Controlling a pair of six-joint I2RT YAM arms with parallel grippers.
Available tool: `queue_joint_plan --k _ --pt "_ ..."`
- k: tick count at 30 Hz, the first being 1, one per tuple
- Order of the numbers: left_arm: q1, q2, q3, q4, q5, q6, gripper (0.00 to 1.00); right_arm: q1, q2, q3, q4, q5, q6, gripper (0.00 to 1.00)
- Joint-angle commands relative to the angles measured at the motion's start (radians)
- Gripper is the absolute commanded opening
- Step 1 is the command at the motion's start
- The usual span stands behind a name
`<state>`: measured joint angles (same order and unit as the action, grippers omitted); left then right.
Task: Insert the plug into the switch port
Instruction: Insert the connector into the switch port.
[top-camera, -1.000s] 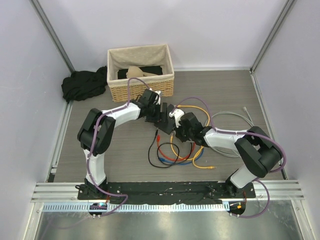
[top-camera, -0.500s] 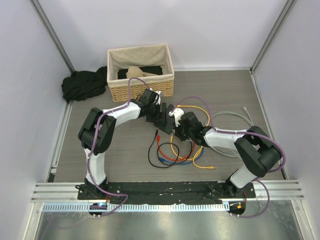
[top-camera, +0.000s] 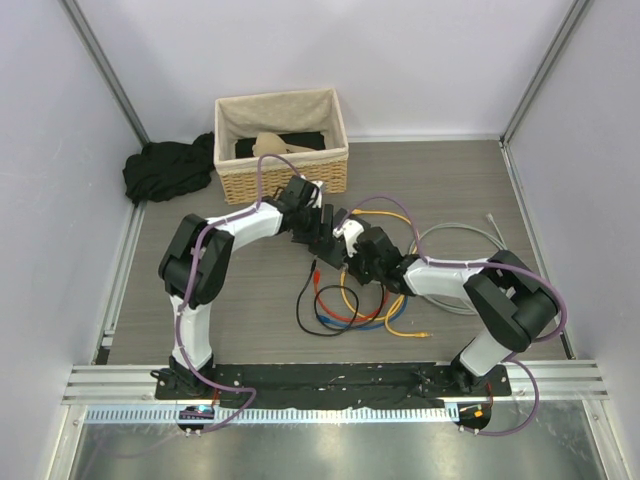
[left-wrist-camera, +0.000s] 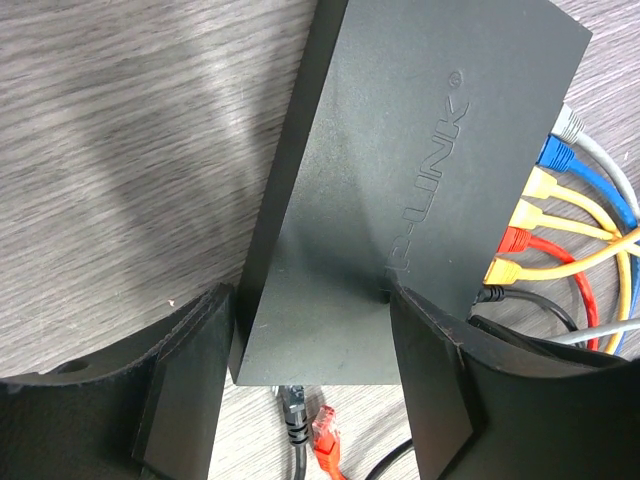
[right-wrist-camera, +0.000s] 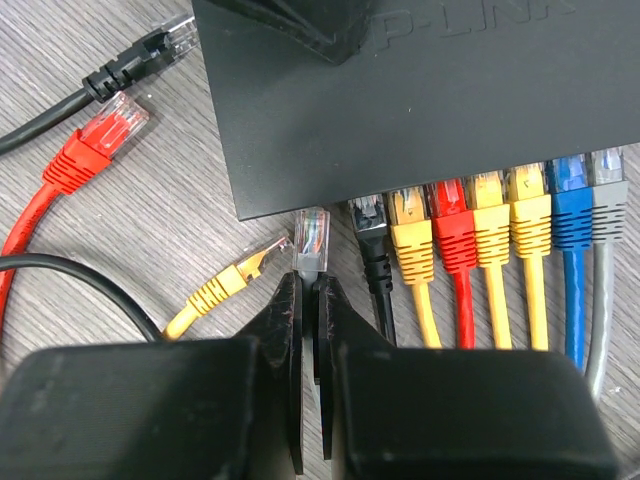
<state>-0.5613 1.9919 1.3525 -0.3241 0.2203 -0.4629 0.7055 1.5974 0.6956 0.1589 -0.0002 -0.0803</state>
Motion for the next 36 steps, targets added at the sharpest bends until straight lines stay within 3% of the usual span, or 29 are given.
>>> queue_joint_plan --k 1,17,36 --pt "-0.002 0.044 0.019 -0.026 0.024 0.015 0.67 0.015 -0.001 0.008 0.056 0.061 -0.013 0.01" --pt "-0.002 0.067 0.046 -0.082 0.004 0.049 0.66 0.052 -0.039 -0.001 0.103 0.192 -0.042 0.01" --pt "-0.002 0.074 0.059 -0.081 0.048 0.032 0.66 0.089 -0.01 0.016 0.123 0.147 -0.068 0.01"
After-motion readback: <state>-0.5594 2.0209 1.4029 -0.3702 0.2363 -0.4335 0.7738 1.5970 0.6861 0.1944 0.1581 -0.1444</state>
